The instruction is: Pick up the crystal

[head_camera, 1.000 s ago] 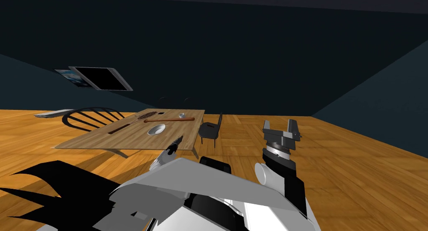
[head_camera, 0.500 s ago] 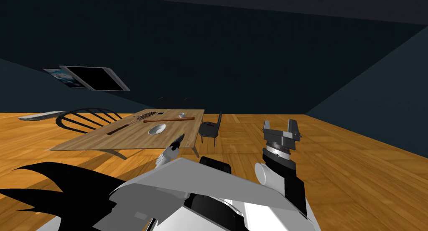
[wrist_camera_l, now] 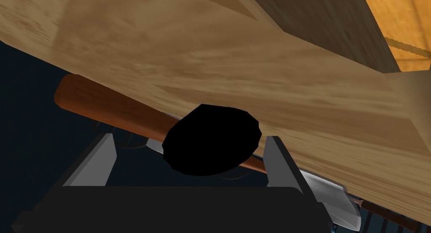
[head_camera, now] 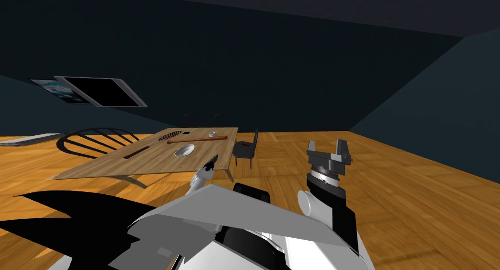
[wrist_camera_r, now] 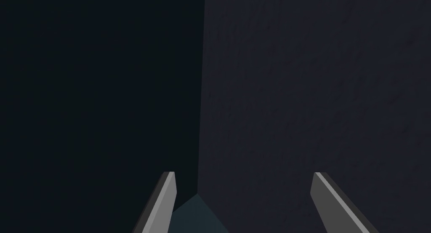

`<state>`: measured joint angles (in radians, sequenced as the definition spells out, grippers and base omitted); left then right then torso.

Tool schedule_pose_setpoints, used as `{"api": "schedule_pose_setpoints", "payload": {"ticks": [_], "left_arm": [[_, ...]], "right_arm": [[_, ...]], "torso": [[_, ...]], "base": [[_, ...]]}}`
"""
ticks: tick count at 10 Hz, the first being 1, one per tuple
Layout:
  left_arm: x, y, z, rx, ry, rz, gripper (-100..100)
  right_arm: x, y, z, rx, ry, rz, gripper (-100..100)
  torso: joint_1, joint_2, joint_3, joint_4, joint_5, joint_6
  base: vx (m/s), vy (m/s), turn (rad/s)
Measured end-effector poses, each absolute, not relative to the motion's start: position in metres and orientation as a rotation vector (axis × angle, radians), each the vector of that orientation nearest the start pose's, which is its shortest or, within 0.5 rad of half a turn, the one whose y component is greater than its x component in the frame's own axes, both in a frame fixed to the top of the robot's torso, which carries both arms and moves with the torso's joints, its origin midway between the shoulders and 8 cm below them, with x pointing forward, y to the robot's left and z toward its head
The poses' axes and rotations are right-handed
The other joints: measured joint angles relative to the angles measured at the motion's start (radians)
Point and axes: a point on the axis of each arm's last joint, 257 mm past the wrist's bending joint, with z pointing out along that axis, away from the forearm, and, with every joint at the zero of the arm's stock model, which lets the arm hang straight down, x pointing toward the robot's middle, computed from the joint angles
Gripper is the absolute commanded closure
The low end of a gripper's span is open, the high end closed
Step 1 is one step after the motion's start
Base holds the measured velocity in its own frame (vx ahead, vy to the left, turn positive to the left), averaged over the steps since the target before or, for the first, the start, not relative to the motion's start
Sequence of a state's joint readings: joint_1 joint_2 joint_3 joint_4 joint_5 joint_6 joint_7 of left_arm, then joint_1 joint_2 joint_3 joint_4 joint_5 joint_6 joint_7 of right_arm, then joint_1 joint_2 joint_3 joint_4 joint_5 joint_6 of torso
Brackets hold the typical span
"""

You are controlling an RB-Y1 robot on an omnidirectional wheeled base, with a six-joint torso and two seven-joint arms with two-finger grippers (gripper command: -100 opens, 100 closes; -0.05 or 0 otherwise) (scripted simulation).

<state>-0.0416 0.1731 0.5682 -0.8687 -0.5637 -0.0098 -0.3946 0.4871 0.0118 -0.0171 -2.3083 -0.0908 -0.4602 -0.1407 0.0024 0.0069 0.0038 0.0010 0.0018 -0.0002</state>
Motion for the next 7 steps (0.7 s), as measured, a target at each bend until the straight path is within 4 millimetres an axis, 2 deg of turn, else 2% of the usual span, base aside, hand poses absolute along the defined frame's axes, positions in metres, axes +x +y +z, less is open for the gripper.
{"api": "schedule_pose_setpoints", "payload": {"ticks": [1, 2, 6, 7], "left_arm": [[0.3725, 0.5360, -0.4896, -1.128, 1.816, 0.096, -100], [0.3728, 0.5361, -0.4897, -1.127, 1.816, 0.095, 100], [0.3721, 0.5364, -0.4900, -1.128, 1.816, 0.096, 100], [0.3722, 0.5363, -0.4900, -1.128, 1.816, 0.096, 0]], "right_arm": [[0.3427, -0.2950, 0.0339, 0.769, 0.500, 1.479, 0], [0.3427, -0.2950, 0.0339, 0.769, 0.500, 1.479, 0], [0.3427, -0.2950, 0.0339, 0.769, 0.500, 1.479, 0], [0.3427, -0.2950, 0.0339, 0.769, 0.500, 1.479, 0]], "torso": [[0.000, -0.003, -0.002, -0.001, 0.000, 0.000], [-0.001, -0.005, -0.003, -0.001, 0.000, 0.000], [-0.001, -0.006, -0.004, -0.001, 0.000, 0.000], [-0.001, -0.006, -0.004, -0.001, 0.000, 0.000]], "base": [[-0.011, 0.000, 0.003], [-0.005, 0.001, 0.011], [0.000, 0.000, 0.000], [0.000, 0.000, 0.000]]}}
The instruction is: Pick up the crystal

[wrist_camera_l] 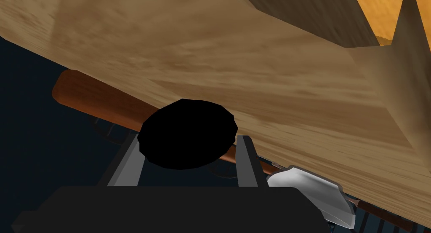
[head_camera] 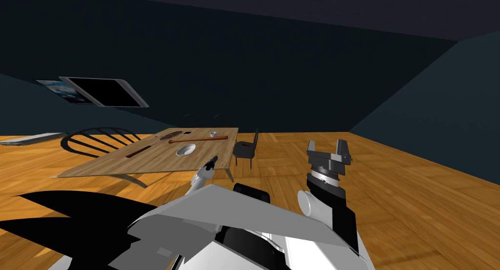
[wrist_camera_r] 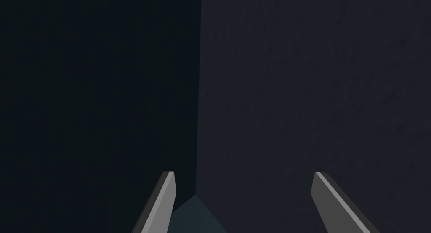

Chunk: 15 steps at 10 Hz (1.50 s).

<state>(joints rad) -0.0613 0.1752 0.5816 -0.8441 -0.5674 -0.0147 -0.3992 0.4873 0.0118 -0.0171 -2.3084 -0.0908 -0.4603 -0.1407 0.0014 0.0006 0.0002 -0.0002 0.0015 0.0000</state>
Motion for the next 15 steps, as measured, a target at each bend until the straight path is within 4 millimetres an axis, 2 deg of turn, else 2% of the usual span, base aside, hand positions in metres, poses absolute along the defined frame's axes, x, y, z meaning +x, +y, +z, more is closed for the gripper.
{"api": "schedule_pose_setpoints", "payload": {"ticks": [1, 7, 8, 15], "left_arm": [[0.372, 0.536, -0.490, -1.128, 1.816, 0.096, 100], [0.335, 0.549, -0.476, -1.064, 1.811, 0.088, 100], [0.326, 0.548, -0.480, -1.065, 1.815, 0.090, 100], [0.284, 0.538, -0.476, -1.028, 1.853, 0.052, 100]], "right_arm": [[0.343, -0.295, 0.034, 0.769, 0.500, 1.479, 0], [0.343, -0.295, 0.034, 0.769, 0.500, 1.479, 0], [0.343, -0.295, 0.034, 0.769, 0.500, 1.479, 0], [0.343, -0.295, 0.034, 0.769, 0.500, 1.479, 0]], "torso": [[0.000, 0.000, 0.000, 0.000, 0.000, 0.000], [-0.003, -0.008, -0.004, -0.001, -0.001, 0.000], [-0.002, -0.007, -0.004, -0.002, 0.000, 0.000], [-0.002, -0.005, -0.002, 0.000, 0.000, 0.000]], "base": [[0.066, -0.012, 0.074], [0.121, -0.033, 0.086], [0.078, -0.015, 0.059], [0.079, -0.021, 0.063]]}}
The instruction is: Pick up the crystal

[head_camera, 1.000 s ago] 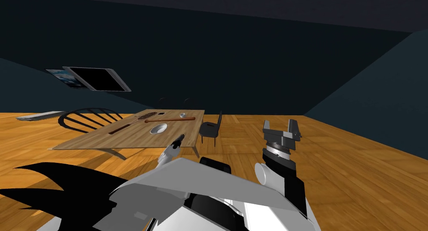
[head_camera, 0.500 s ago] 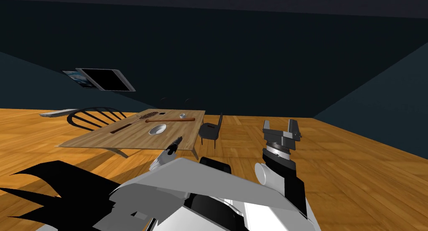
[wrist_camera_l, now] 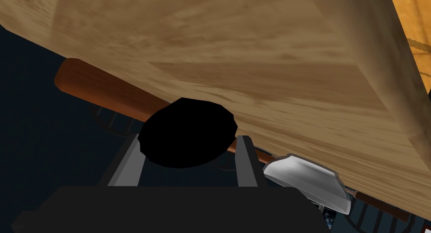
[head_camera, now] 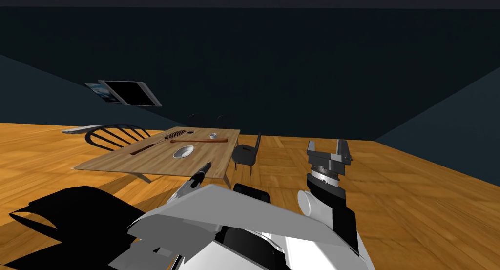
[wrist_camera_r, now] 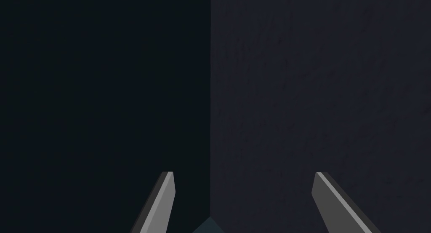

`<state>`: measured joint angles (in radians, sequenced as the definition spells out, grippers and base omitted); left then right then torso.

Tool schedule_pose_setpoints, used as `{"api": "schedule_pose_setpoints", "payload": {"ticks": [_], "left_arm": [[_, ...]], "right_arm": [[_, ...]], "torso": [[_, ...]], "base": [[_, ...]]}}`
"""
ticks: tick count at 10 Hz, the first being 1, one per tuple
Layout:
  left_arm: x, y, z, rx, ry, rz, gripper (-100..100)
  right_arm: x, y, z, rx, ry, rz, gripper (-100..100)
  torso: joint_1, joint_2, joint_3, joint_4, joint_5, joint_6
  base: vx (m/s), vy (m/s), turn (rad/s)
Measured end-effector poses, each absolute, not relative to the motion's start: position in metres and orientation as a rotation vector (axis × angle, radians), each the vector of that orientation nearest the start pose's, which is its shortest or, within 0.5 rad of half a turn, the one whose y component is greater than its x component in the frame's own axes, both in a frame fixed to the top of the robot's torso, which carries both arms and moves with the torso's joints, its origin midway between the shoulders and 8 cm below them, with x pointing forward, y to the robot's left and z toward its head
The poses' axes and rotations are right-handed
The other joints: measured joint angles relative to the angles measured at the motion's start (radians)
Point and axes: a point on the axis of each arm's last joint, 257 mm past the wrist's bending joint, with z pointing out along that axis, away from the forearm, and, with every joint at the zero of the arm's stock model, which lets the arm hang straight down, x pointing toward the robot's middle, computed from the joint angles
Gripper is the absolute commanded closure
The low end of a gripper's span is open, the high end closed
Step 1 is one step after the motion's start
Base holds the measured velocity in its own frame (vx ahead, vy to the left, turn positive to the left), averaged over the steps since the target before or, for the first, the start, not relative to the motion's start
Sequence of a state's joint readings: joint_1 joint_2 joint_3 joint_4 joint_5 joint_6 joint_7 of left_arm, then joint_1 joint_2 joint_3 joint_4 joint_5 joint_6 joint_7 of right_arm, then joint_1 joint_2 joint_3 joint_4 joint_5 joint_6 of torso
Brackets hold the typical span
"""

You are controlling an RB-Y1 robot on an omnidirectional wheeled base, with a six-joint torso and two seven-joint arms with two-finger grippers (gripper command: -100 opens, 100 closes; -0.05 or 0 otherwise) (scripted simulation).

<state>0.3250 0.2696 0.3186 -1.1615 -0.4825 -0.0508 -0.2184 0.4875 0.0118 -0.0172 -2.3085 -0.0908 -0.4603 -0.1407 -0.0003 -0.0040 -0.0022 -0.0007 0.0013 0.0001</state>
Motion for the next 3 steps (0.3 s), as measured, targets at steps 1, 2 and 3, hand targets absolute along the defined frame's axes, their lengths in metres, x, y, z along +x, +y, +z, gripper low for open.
{"api": "schedule_pose_setpoints", "payload": {"ticks": [1, 2, 3], "left_arm": [[0.2784, 0.5332, -0.4762, -1.022, 1.860, 0.034, 100], [0.2698, 0.5301, -0.4770, -1.022, 1.867, 0.026, 100], [0.2685, 0.5294, -0.4775, -1.024, 1.868, 0.024, 0]], "right_arm": [[0.3426, -0.2951, 0.0339, 0.769, 0.500, 1.479, 0], [0.3426, -0.2951, 0.0339, 0.769, 0.500, 1.479, 0], [0.3427, -0.2950, 0.0340, 0.769, 0.500, 1.479, 0]], "torso": [[0.000, -0.002, -0.001, 0.000, 0.000, 0.001], [0.000, 0.000, 0.000, 0.000, 0.001, 0.001], [0.001, 0.002, 0.001, 0.001, 0.000, 0.001]], "base": [[0.084, -0.036, 0.033], [0.025, -0.018, 0.008], [0.006, -0.004, -0.001]]}}
